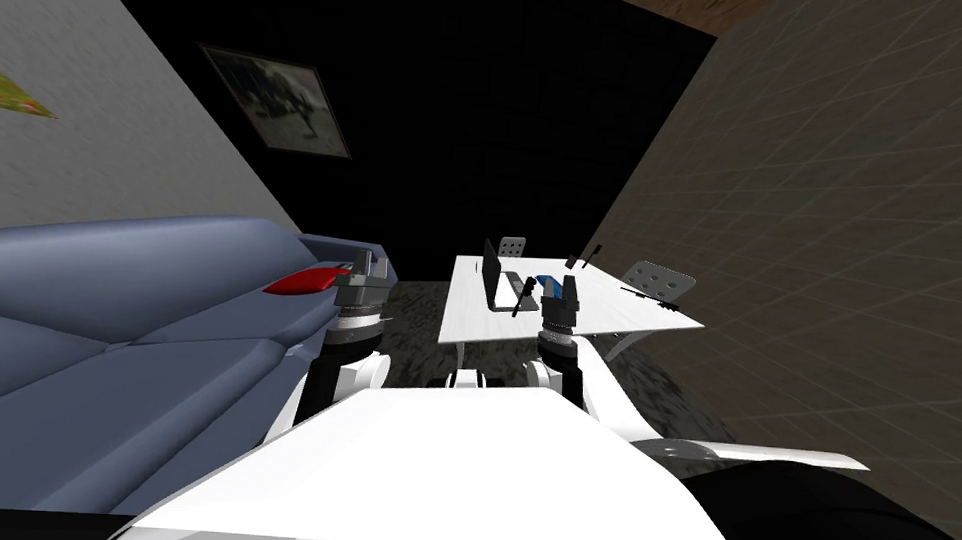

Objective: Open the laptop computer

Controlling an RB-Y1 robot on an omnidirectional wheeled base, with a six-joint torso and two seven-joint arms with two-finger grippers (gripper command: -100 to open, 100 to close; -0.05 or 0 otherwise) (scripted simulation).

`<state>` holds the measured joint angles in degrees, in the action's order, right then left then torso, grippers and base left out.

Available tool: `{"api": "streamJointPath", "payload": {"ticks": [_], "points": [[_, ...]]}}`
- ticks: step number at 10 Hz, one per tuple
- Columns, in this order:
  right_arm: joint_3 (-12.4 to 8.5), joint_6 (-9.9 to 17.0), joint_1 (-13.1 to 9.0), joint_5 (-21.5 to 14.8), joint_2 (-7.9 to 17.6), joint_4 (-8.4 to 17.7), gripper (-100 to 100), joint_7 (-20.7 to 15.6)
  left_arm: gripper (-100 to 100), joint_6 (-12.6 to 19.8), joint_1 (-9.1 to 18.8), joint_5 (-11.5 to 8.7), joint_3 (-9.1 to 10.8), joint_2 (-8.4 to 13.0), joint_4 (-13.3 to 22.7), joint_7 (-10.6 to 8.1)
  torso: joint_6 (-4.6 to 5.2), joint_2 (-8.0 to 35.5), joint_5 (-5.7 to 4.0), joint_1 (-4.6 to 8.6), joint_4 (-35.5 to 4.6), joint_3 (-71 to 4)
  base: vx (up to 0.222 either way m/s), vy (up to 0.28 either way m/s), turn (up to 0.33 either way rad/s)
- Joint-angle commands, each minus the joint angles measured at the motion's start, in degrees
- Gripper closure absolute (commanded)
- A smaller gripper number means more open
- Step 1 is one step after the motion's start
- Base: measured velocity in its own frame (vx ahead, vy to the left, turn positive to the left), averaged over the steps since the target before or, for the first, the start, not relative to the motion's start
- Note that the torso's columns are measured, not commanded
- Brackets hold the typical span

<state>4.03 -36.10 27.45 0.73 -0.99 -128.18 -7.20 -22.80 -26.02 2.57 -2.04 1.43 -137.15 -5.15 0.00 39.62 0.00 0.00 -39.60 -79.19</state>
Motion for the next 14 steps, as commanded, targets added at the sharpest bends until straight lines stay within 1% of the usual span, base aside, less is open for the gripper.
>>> {"api": "streamJointPath", "payload": {"ticks": [1, 5, 14], "points": [[-0.58, 1.1, -0.06, -1.33, 3.5, 0.98, -100, -0.78, 0, 0.01, 0.0, 0.0, 0.0, 0.0, 0.02, 0.0, 0.0, 2.03, 0.01, -0.03, -1.91, -3.89, -0.06, 0.037, -0.031], [-2.51, 4.7, -0.28, -5.71, 9.34, 4.19, -100, -3.37, 0, 0.01, 0.0, 0.0, -0.01, -0.01, 0.03, 0.0, 0.0, 2.68, 0.02, -0.06, -2.69, -5.36, -0.073, 0.075, -0.046], [-8.68, 16.03, -1.34, -19.37, 20.89, 14.17, -100, -11.59, 0, 0.01, 0.0, 0.0, -0.01, -0.01, 0.03, 0.0, -0.01, 2.62, 0.02, -0.08, -2.68, -5.4, -0.073, 0.105, -0.043]]}}
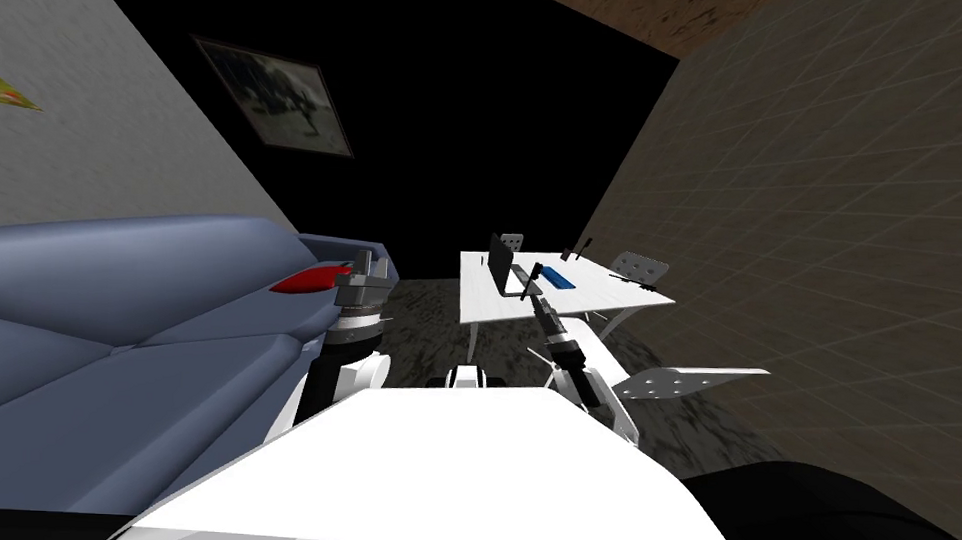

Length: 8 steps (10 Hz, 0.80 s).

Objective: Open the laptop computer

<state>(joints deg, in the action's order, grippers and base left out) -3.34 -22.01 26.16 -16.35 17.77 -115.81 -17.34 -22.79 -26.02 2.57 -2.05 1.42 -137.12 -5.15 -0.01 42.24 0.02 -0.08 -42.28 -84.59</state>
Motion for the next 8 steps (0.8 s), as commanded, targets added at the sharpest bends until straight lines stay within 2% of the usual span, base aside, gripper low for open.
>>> {"api": "streamJointPath", "payload": {"ticks": [1, 8], "points": [[-1.94, 3.09, -0.21, -3.65, 3.28, 2.79, -100, -2.28, 0, 0.0, 0.0, 0.0, 0.0, 0.0, 0.0, 0.0, 0.02, 0.05, -0.02, 0.12, -0.01, 0.02, -0.082, 0.093, -0.011], [-5.51, 9.17, -1.96, -11.05, 10.41, 8.46, -100, -7.24, 0, 0.0, -0.01, 0.0, 0.01, 0.01, 0.0, 0.0, 0.01, -0.01, -0.04, 0.13, 0.0, -0.01, -0.038, 0.083, 0.03]]}}
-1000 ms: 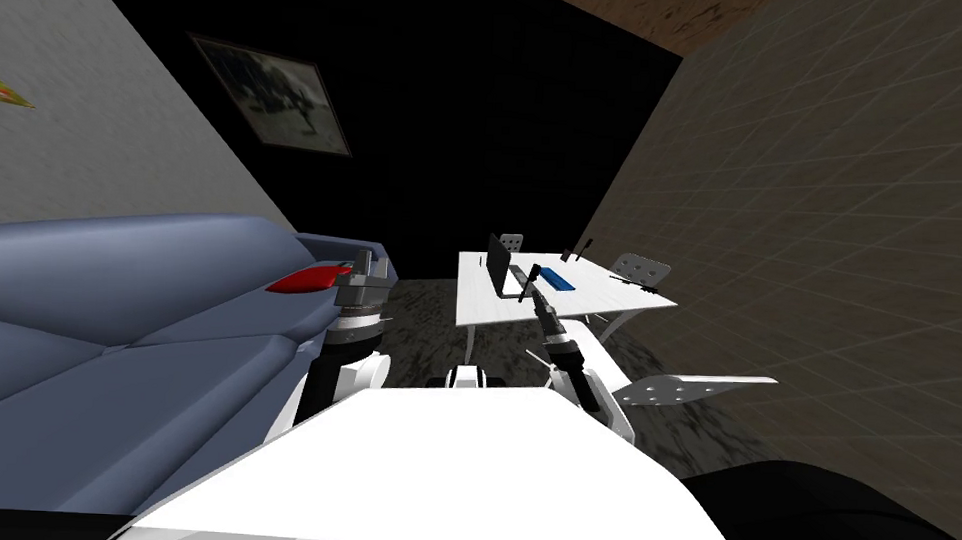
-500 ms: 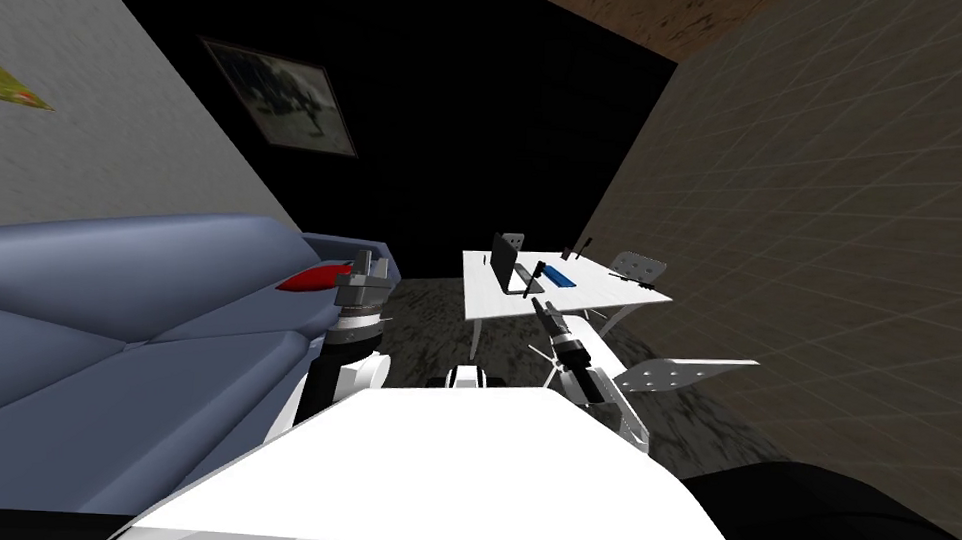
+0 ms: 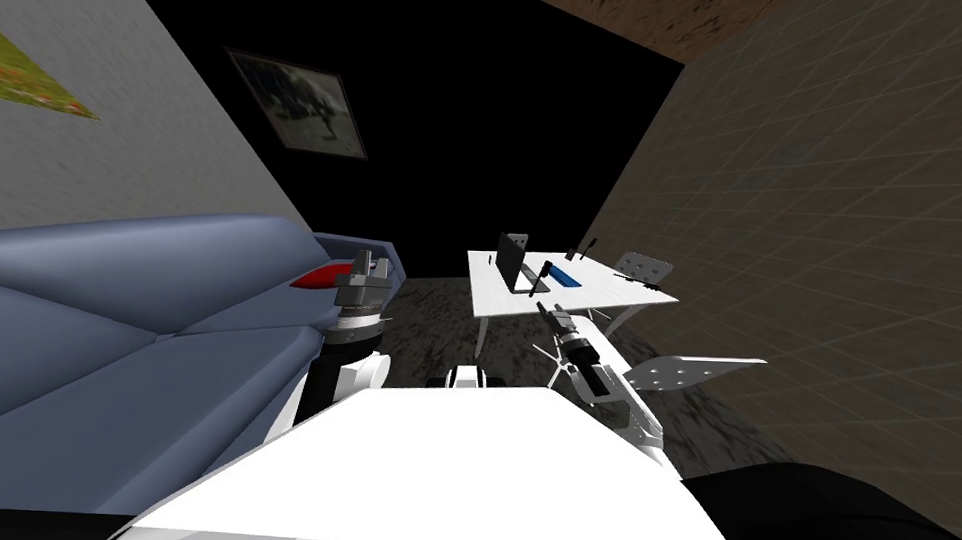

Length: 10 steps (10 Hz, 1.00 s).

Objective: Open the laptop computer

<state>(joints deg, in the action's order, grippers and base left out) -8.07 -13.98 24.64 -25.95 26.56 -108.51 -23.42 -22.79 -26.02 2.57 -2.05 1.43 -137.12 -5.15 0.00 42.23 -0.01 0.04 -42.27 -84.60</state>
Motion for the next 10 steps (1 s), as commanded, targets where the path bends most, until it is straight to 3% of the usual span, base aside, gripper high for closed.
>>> {"api": "streamJointPath", "payload": {"ticks": [1, 10], "points": [[-1.19, 1.74, -0.84, -2.28, 2.64, 1.87, -100, -1.82, 0, 0.0, 0.0, 0.0, 0.0, 0.0, 0.0, 0.0, 0.0, 0.0, 0.01, -0.02, 0.0, -0.01, 0.003, 0.07, 0.07], [-4.68, 5.24, -6.17, -8.72, 14.09, 8.69, -100, -8.18, 0, 0.0, -0.01, 0.0, 0.0, 0.0, 0.0, 0.0, 0.01, 0.06, 0.02, -0.07, -0.01, 0.03, 0.043, 0.071, 0.113]]}}
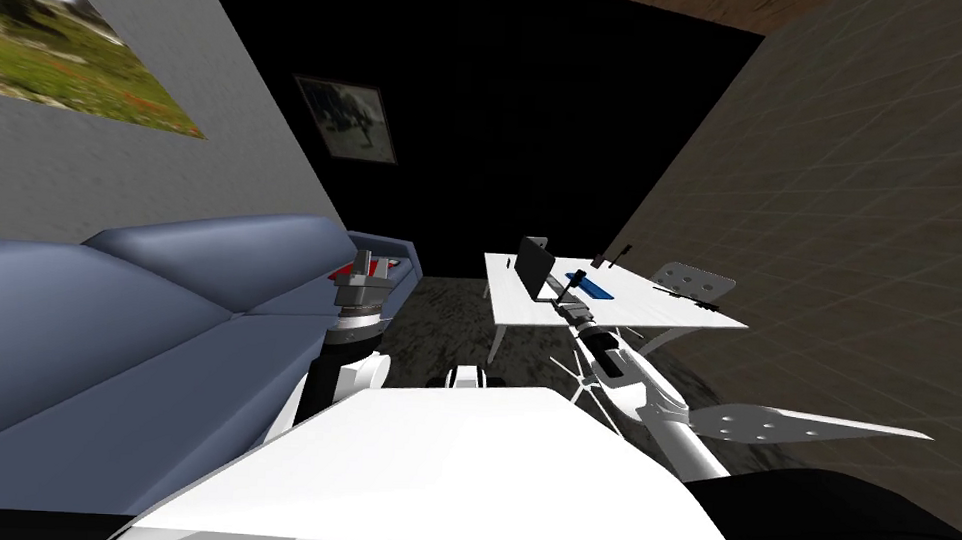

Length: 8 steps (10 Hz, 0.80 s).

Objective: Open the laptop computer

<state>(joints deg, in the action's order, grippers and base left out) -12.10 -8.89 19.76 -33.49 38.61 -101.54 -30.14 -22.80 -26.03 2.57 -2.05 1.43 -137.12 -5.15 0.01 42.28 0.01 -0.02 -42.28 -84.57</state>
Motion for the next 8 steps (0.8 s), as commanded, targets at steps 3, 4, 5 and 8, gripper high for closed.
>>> {"api": "streamJointPath", "payload": {"ticks": [3, 4, 5, 8], "points": [[-1.59, 0.77, -3.2, -2.9, 5.91, 3.87, -100, -3.45, 0, 0.0, 0.0, 0.0, 0.0, 0.0, 0.0, 0.0, -0.01, -0.01, -0.01, 0.03, 0.0, 0.0, 0.076, 0.063, 0.116], [-1.86, 0.93, -3.77, -3.38, 6.96, 4.49, -100, -4.03, 0, 0.0, 0.0, 0.0, 0.0, 0.0, 0.0, 0.0, -0.01, 0.0, -0.01, 0.05, 0.0, -0.01, 0.074, 0.048, 0.11], [-2.29, 1.16, -4.73, -4.17, 8.55, 5.51, -100, -5.0, 0, 0.0, 0.0, 0.0, 0.0, 0.0, 0.0, 0.0, 0.0, 0.01, -0.02, 0.06, 0.0, 0.01, 0.08, 0.059, 0.116], [-2.26, 1.4, -5.44, -4.44, 9.23, 6.08, -100, -5.26, 0, 0.0, 0.0, 0.0, 0.01, 0.0, 0.0, 0.0, 0.05, 0.13, -0.03, 0.11, -0.03, 0.08, 0.046, 0.032, 0.071]]}}
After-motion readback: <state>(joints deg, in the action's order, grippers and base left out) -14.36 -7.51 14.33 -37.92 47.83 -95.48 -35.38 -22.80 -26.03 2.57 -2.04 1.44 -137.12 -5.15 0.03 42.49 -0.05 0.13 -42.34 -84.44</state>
